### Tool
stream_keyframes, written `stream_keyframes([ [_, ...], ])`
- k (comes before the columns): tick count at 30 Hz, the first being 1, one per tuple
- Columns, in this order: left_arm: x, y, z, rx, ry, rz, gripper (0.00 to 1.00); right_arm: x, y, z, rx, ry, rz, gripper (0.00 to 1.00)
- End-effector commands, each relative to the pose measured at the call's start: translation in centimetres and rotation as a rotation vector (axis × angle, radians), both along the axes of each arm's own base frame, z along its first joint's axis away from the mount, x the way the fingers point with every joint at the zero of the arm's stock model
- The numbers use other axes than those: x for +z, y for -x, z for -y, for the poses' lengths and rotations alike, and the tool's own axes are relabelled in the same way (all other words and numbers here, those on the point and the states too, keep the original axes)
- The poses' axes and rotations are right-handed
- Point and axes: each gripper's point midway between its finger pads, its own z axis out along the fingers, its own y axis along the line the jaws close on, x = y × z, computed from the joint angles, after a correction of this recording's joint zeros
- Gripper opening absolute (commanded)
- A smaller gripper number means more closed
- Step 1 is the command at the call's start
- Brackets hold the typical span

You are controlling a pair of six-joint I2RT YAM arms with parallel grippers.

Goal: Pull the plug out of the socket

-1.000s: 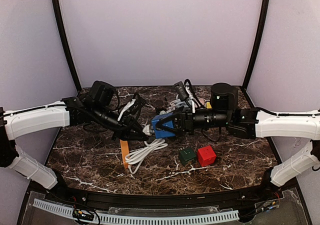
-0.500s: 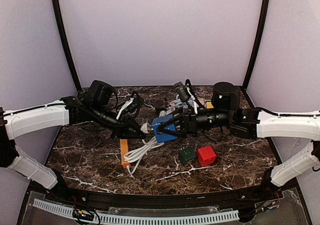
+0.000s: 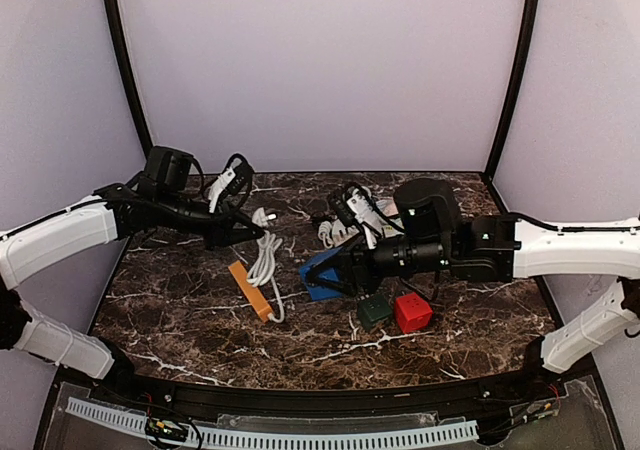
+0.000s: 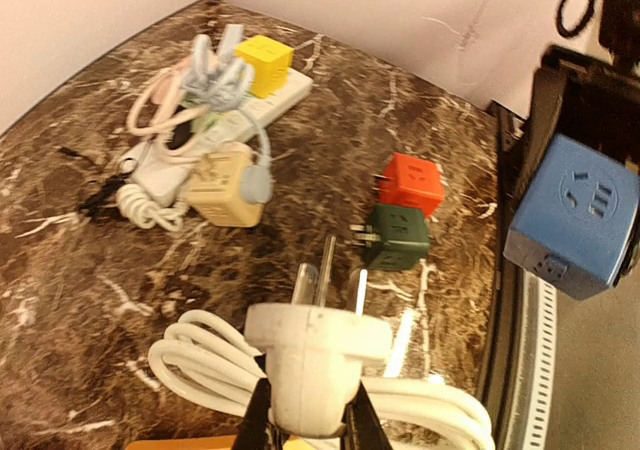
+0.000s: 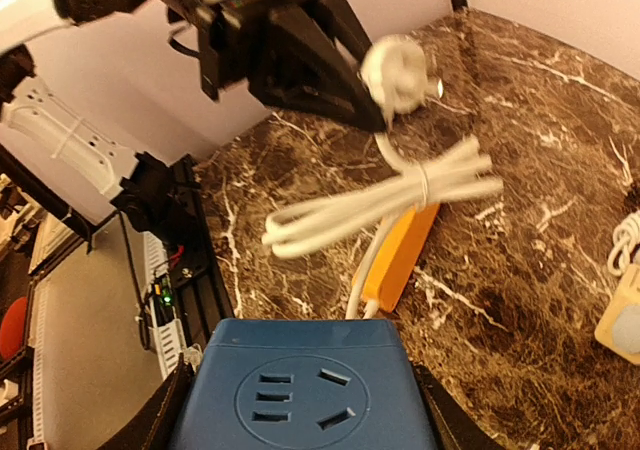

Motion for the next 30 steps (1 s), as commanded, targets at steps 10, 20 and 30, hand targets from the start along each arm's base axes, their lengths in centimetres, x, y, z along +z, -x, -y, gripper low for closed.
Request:
stream_keyframes([
  [10, 2.0, -4.6, -5.3, 0.307, -0.015, 0.113, 0.01, -10.0, -0.4, -0.5, -0.242, 0.386, -0.122, 0.0],
  [20, 1.6, -4.8, -5.5, 0.322, -0.028, 0.105, 0.01, -14.4, -1.3, 1.5, -0.395, 0.585, -0.192, 0.01],
  [30, 1.2, -4.9, -5.5, 0.32, -0.038, 0.093, 0.01, -17.5, -1.5, 2.3, -0.46, 0.749, -0.227, 0.08],
])
